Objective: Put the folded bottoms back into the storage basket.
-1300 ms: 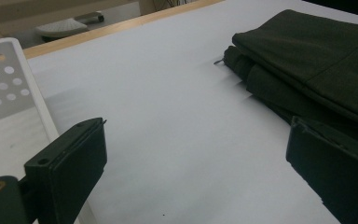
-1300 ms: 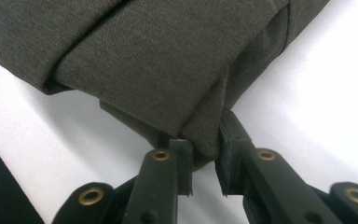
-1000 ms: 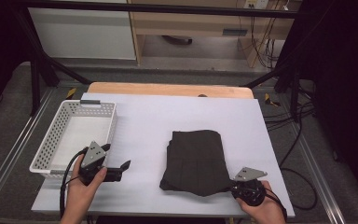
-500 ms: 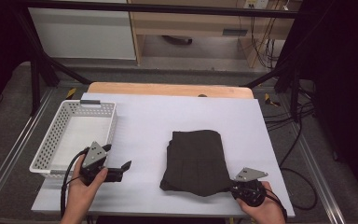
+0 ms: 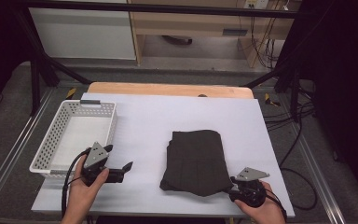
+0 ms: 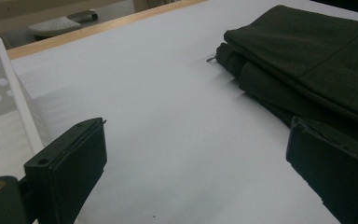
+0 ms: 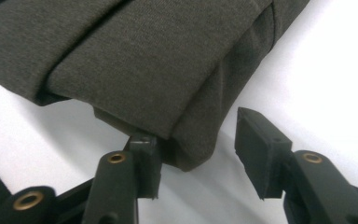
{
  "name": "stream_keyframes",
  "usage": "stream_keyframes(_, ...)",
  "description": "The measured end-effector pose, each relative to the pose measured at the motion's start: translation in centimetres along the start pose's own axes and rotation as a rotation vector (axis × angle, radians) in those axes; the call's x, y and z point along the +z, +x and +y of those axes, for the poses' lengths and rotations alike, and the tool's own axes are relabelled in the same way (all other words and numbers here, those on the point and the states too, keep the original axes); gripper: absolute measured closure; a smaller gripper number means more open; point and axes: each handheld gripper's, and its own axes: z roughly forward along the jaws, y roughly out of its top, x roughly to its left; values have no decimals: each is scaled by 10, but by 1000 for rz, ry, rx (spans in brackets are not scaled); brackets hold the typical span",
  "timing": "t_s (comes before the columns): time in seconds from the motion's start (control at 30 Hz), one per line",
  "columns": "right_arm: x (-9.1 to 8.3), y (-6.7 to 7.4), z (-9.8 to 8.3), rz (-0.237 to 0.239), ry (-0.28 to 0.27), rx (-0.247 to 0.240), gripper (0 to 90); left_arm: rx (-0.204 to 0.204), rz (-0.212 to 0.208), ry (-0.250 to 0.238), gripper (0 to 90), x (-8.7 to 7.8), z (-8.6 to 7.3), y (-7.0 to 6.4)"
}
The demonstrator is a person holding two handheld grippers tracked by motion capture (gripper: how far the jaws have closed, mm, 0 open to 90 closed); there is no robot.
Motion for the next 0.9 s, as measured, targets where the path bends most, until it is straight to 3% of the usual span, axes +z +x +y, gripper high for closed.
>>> stream_keyframes(0.2,0,0,0,1,4,-7,558,3,-13,-3,52,2,0,-4)
stream_keyframes(0.27,1,1,0,-4,8,-18,600,6,-16,-3,52,3,0,-6)
stream_keyframes(0.3,2,2,0,-1,12,-32,670,6,-19,-4,51,4,0,-7)
stream_keyframes(0.47,2,4,2,-10,10,-54,756,3,-37,6,50,6,0,-12)
stream_keyframes(0.57,2,4,2,-11,17,-62,766,-12,-60,7,50,8,0,-16)
stream_keyframes(0.63,2,4,2,-10,17,-59,766,-14,-52,9,56,9,0,-21)
stream_keyframes(0.9,2,5,2,-16,21,-71,767,6,-101,23,55,29,8,-44)
